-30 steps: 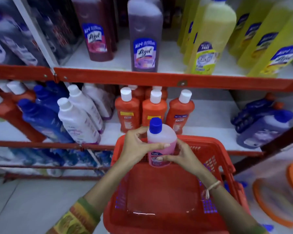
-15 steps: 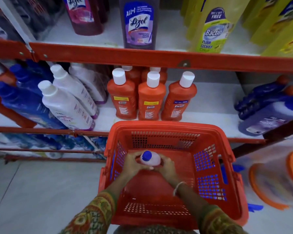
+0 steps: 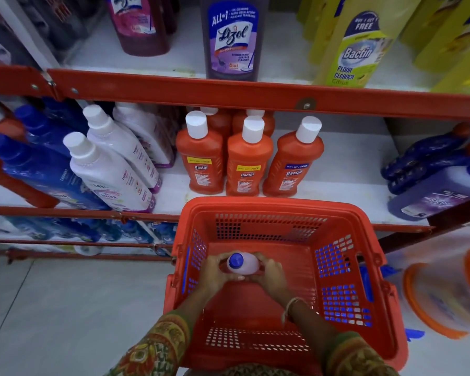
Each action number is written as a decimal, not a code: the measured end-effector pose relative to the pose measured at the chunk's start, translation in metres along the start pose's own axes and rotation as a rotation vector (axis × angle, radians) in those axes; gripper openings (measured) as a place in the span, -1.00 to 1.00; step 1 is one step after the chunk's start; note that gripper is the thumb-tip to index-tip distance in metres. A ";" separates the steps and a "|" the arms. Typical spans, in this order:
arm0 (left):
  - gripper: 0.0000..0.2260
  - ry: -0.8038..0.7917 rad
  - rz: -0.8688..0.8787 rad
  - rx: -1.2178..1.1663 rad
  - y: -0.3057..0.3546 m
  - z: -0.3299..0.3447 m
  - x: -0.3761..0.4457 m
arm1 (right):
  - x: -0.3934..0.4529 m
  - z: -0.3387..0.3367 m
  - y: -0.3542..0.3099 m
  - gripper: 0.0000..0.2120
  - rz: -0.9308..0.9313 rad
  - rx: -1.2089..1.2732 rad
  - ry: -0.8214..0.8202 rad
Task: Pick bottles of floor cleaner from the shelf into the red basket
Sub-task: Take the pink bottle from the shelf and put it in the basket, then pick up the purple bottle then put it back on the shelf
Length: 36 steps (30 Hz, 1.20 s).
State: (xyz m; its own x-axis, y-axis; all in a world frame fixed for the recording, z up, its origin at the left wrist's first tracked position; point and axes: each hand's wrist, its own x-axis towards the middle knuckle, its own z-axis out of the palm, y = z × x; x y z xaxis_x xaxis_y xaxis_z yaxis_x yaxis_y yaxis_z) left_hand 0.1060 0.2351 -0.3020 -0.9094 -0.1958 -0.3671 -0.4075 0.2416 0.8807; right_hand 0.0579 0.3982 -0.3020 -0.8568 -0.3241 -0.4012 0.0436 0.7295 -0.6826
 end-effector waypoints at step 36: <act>-0.41 0.694 0.742 0.711 0.276 -0.190 0.048 | 0.027 -0.244 -0.317 -0.17 -0.634 0.327 0.662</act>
State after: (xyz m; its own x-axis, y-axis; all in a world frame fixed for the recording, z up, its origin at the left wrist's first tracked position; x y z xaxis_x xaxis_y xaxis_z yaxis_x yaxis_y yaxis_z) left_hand -0.0340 0.1121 -0.0192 -0.7913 -0.2005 0.5776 0.0351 0.9283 0.3703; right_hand -0.1046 0.3050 0.0531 -0.8816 -0.1221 0.4560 -0.4707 0.3003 -0.8296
